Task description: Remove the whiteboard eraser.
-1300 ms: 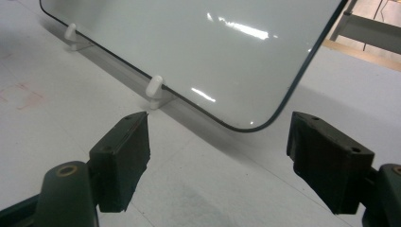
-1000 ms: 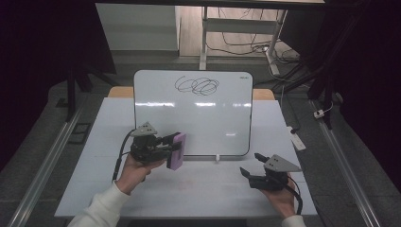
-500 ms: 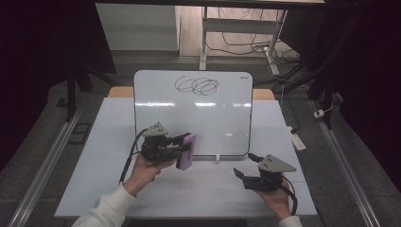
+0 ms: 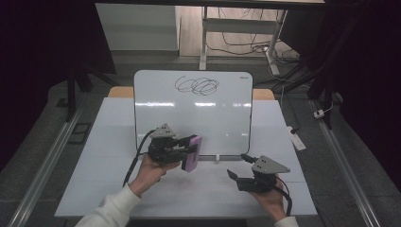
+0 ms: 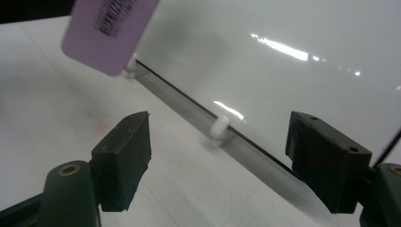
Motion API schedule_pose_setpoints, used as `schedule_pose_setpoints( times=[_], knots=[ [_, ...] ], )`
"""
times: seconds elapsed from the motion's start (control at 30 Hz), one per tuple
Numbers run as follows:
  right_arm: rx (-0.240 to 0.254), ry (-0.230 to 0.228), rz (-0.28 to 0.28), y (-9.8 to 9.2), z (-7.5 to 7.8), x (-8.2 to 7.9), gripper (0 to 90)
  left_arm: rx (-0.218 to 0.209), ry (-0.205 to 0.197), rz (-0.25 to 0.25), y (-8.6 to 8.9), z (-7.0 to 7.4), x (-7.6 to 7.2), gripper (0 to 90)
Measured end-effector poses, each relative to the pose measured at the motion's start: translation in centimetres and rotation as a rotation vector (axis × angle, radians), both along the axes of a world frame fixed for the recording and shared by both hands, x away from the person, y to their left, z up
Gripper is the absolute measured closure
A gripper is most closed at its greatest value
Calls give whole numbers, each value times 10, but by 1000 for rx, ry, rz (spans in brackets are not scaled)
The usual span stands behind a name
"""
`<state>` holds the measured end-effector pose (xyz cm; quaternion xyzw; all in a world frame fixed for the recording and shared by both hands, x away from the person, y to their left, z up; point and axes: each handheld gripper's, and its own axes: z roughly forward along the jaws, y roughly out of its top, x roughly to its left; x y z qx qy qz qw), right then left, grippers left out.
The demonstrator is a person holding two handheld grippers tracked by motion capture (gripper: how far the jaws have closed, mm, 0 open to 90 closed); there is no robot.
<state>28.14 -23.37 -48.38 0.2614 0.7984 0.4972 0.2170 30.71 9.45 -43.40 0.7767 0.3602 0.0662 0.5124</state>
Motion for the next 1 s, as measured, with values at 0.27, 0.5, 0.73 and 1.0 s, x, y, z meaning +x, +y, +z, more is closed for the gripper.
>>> schedule_pose_setpoints(
  times=[0.27,0.5,0.73,1.0],
  knots=[
    [24,8,43,18,4,-4,224,8,2,-19,-12,-6,2,587],
    [22,20,77,35,3,-5,222,16,10,-35,-23,-11,5,587],
    [57,60,74,49,3,-3,221,22,10,-48,-34,-16,5,587],
    [123,139,31,64,1,3,219,8,-11,-46,-41,-16,2,587]
  ],
)
